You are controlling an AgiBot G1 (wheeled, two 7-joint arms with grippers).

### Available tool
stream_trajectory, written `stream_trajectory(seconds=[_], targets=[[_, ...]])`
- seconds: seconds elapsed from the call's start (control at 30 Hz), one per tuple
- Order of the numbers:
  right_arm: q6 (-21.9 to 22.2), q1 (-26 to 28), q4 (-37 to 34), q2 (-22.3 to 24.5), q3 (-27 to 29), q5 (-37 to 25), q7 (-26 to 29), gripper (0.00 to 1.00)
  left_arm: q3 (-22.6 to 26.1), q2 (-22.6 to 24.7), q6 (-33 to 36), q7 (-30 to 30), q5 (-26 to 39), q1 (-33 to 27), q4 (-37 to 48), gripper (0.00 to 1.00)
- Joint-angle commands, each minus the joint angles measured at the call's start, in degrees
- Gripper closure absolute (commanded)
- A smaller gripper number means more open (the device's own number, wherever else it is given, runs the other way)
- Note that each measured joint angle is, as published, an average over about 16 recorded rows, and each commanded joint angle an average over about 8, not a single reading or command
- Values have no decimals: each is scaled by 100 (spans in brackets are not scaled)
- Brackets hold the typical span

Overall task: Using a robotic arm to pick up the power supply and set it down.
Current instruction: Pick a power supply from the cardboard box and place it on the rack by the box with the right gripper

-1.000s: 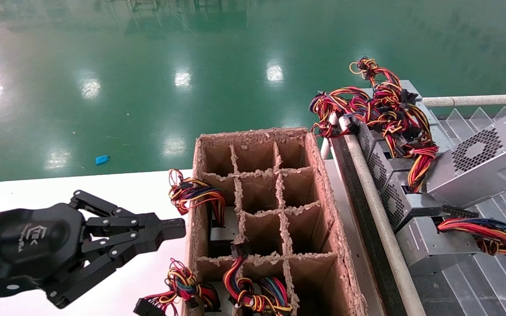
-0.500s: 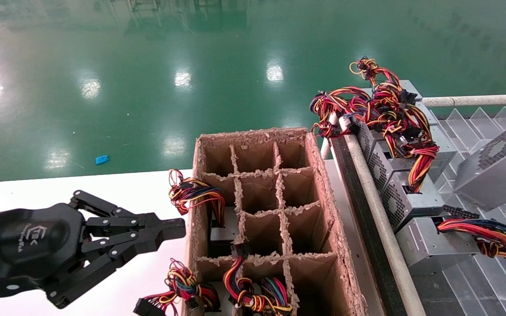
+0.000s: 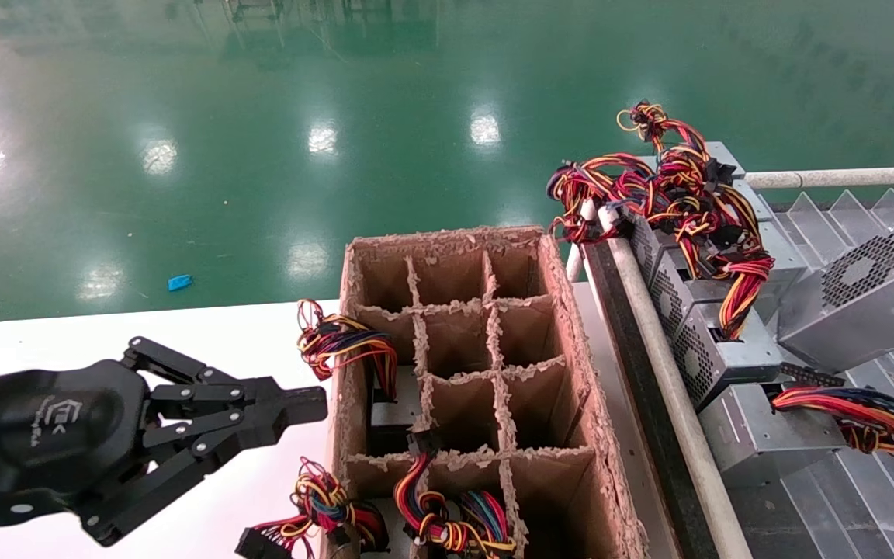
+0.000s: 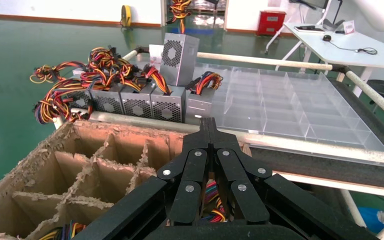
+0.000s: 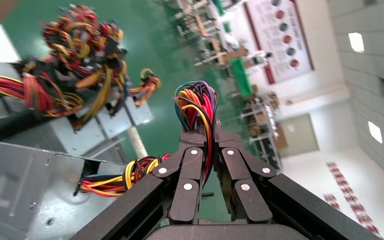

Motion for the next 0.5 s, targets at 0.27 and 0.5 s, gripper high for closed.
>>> stream_trajectory(seconds=[0.27,0.5], targets=[[408,-68,48,-515,-78,-299,-101,100,0,0,0,0,0,0,0,100],[527,114,43,-545,-375,-372,7,100,0,0,0,0,0,0,0,100]])
